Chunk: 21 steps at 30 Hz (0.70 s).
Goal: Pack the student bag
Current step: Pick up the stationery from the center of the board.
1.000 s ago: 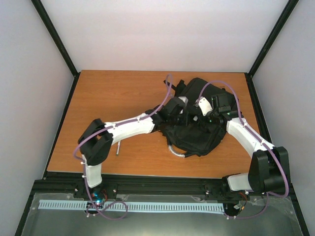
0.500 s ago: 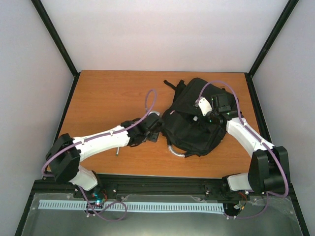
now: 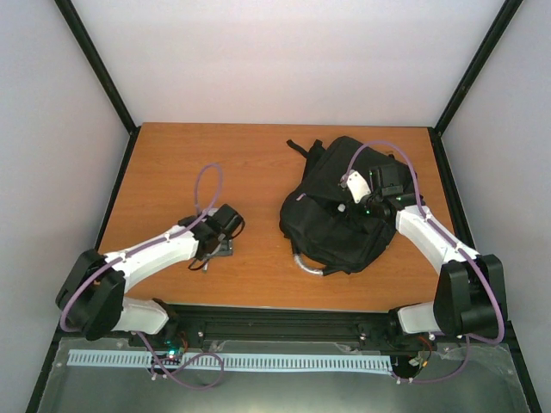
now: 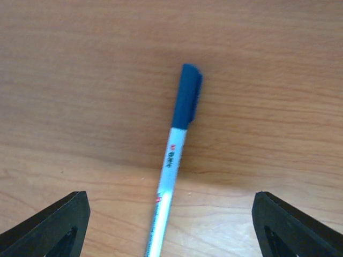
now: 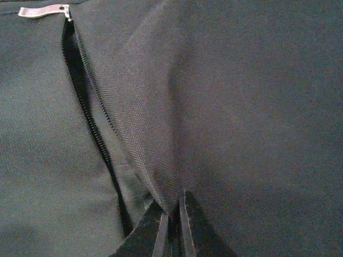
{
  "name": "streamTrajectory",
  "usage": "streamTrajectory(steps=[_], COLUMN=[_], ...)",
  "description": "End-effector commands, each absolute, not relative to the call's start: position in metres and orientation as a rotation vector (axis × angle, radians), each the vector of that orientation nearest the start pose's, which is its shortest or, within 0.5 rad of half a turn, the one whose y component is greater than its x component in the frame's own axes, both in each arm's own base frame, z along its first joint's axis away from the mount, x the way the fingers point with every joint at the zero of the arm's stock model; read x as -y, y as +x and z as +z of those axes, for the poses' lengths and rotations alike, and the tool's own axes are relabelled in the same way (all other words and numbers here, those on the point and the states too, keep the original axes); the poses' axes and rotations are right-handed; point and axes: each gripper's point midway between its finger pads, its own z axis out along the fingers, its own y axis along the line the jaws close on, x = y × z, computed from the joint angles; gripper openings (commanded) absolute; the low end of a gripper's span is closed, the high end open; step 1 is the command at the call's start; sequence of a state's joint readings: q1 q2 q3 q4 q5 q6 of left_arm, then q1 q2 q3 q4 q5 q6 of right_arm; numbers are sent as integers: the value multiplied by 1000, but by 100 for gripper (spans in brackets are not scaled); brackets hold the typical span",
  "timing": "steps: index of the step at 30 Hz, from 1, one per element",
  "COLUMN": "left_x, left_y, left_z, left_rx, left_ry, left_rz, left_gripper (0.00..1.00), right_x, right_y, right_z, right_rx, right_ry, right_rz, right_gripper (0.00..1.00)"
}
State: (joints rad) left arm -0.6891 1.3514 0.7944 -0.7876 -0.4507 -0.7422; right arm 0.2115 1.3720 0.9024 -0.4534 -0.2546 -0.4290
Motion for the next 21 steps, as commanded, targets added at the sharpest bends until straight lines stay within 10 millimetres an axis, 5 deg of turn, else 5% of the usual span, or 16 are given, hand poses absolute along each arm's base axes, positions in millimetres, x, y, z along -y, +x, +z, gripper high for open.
streamTrajectory(steps=[1,21], left_x=[93,89], left_y=[236,246], left_z=[62,10], left_rx=[-2698,-2834], left_ry=[-278,-343], left_rz=[183,144], left_gripper=[86,52], right_x=[-129,-132], right_y=[341,338], right_z=[134,130], right_rx=[-2272,-2284], right_ry=[-903,-914], right_rz=[294,325], right_gripper=[3,3])
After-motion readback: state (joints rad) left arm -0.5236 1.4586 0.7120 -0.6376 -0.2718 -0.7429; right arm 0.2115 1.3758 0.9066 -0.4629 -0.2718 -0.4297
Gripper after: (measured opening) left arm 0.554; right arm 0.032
